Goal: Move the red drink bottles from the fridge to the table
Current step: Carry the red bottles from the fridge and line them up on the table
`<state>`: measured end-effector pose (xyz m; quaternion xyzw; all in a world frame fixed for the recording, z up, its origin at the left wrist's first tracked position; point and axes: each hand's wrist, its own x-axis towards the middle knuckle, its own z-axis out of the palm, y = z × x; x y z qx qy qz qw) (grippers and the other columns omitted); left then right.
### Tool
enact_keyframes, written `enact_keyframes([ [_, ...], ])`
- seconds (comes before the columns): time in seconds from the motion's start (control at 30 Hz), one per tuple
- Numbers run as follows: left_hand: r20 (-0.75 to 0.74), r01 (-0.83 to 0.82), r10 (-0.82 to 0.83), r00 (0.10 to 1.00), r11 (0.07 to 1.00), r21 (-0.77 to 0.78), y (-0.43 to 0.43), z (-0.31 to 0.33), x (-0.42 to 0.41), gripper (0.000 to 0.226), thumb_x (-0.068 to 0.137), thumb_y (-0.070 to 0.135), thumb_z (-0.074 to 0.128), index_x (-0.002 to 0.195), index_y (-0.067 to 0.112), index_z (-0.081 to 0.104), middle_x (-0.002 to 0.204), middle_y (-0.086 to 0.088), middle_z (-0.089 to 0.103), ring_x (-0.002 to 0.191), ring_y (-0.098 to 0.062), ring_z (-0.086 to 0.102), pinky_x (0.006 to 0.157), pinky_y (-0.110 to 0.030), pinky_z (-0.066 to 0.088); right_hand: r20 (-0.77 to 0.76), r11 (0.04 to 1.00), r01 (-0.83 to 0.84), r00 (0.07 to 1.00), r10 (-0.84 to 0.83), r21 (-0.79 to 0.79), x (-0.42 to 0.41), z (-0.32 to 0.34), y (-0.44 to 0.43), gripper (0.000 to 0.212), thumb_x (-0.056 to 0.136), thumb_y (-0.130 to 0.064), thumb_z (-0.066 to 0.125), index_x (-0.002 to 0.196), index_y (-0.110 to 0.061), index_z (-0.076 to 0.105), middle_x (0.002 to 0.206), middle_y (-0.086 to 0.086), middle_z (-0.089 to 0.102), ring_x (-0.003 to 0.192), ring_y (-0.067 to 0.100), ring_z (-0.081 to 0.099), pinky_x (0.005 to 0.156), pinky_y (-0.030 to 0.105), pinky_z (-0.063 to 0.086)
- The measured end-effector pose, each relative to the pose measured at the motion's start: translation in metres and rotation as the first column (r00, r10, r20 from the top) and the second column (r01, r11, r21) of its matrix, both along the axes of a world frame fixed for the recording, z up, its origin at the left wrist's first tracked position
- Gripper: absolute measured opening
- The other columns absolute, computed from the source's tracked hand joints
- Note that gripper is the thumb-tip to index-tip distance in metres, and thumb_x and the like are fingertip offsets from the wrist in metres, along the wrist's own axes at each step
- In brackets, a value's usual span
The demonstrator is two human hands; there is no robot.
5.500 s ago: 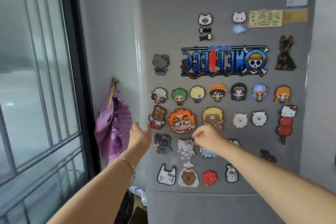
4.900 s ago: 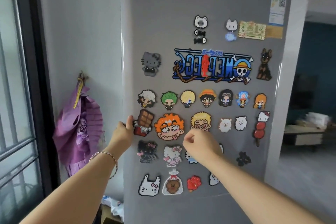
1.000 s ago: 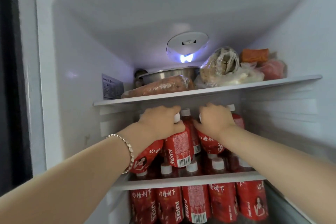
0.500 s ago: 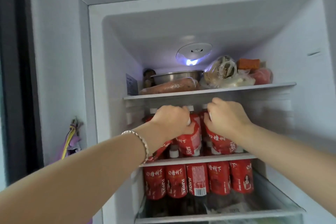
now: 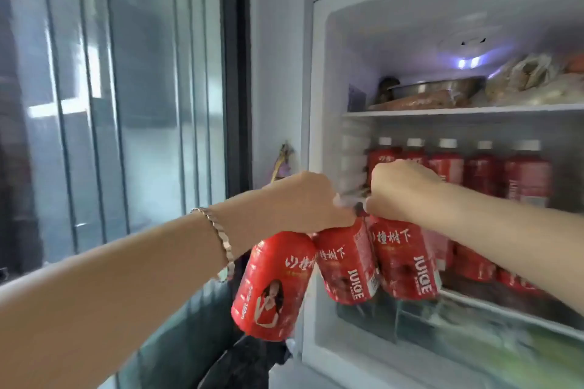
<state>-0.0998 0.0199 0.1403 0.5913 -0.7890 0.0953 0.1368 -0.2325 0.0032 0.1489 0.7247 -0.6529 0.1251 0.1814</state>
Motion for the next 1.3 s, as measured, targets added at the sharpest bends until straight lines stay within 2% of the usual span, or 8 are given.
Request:
enact_keyframes([
  [0.07,0.000,-0.160,0.161,0.987,0.984,0.072,0.030,-0.024,0.020,0.035,0.092,0.049,0.044,0.080,0.017,0.054,0.073,0.005,0.048,0.081,-0.018,0.051,0.057,-0.019,0.037,-0.033,0.988,-0.136,0.990,0.139,0.077,0.026,-0.026,0.018,0.031,0.090,-0.026,0.053,0.116,-0.011,0.059,0.117,0.008,0.062,0.106,0.028,0.060,0.070,0.027,0.039],
  [0.17,0.022,-0.309,0.308,0.951,0.944,0.116,0.089,-0.062,0.056,0.040,0.092,0.047,0.043,0.097,0.013,0.063,0.098,-0.003,0.063,0.096,-0.023,0.059,0.073,-0.027,0.044,-0.036,0.932,-0.332,0.940,0.340,0.143,0.070,-0.062,0.054,0.030,0.088,-0.030,0.053,0.111,-0.013,0.061,0.117,0.008,0.063,0.107,0.028,0.060,0.073,0.027,0.038],
  [0.27,0.011,-0.471,0.473,0.881,0.876,0.106,0.169,-0.099,0.100,0.035,0.089,0.042,0.046,0.073,0.012,0.056,0.093,-0.009,0.065,0.090,-0.028,0.061,0.069,-0.025,0.041,-0.013,0.824,-0.529,0.840,0.542,0.204,0.129,-0.091,0.108,0.030,0.089,-0.027,0.051,0.113,-0.012,0.062,0.122,0.010,0.062,0.113,0.030,0.059,0.079,0.029,0.044],
  [0.33,0.010,-0.585,0.588,0.808,0.801,0.129,0.221,-0.117,0.126,0.033,0.085,0.040,0.048,0.071,0.011,0.052,0.077,-0.006,0.060,0.078,-0.027,0.057,0.065,-0.024,0.040,-0.009,0.726,-0.641,0.748,0.664,0.248,0.167,-0.109,0.149,0.028,0.090,-0.026,0.048,0.112,-0.013,0.060,0.122,0.009,0.061,0.113,0.030,0.058,0.082,0.031,0.044],
  [0.57,0.006,-0.841,0.861,0.509,0.496,0.213,0.452,-0.155,0.225,0.032,0.083,0.044,0.050,0.074,0.014,0.057,0.079,-0.005,0.062,0.070,-0.022,0.053,0.057,-0.025,0.038,0.010,0.264,-0.932,0.275,0.961,0.247,0.296,-0.144,0.352,0.026,0.091,-0.027,0.047,0.103,-0.010,0.062,0.108,0.011,0.063,0.098,0.030,0.062,0.071,0.030,0.041],
  [0.9,0.050,-0.970,0.999,-0.014,-0.026,0.243,0.835,-0.202,0.283,0.039,0.085,0.054,0.050,0.076,0.016,0.051,0.080,-0.004,0.059,0.071,-0.020,0.053,0.061,-0.028,0.040,0.100,-0.270,-0.907,-0.251,0.963,0.324,0.430,-0.199,0.712,0.025,0.095,-0.027,0.045,0.094,-0.008,0.061,0.103,0.013,0.065,0.088,0.029,0.061,0.066,0.026,0.039],
  [1.13,0.049,-0.807,0.875,-0.482,-0.464,0.365,1.037,-0.244,0.274,0.027,0.081,0.038,0.046,0.084,0.012,0.055,0.104,-0.010,0.065,0.093,-0.029,0.060,0.073,-0.028,0.041,0.167,-0.593,-0.736,-0.573,0.803,0.327,0.483,-0.251,0.935,0.032,0.097,-0.032,0.041,0.106,-0.010,0.062,0.102,0.009,0.065,0.092,0.027,0.065,0.074,0.033,0.054],
  [1.3,0.033,-0.676,0.740,-0.671,-0.630,0.382,1.135,-0.261,0.264,0.033,0.085,0.039,0.046,0.077,0.008,0.053,0.096,-0.012,0.064,0.089,-0.032,0.060,0.071,-0.029,0.041,0.204,-0.741,-0.567,-0.727,0.656,0.361,0.509,-0.275,1.055,0.034,0.096,-0.038,0.041,0.102,-0.010,0.059,0.096,0.008,0.060,0.091,0.028,0.063,0.065,0.030,0.043],
])
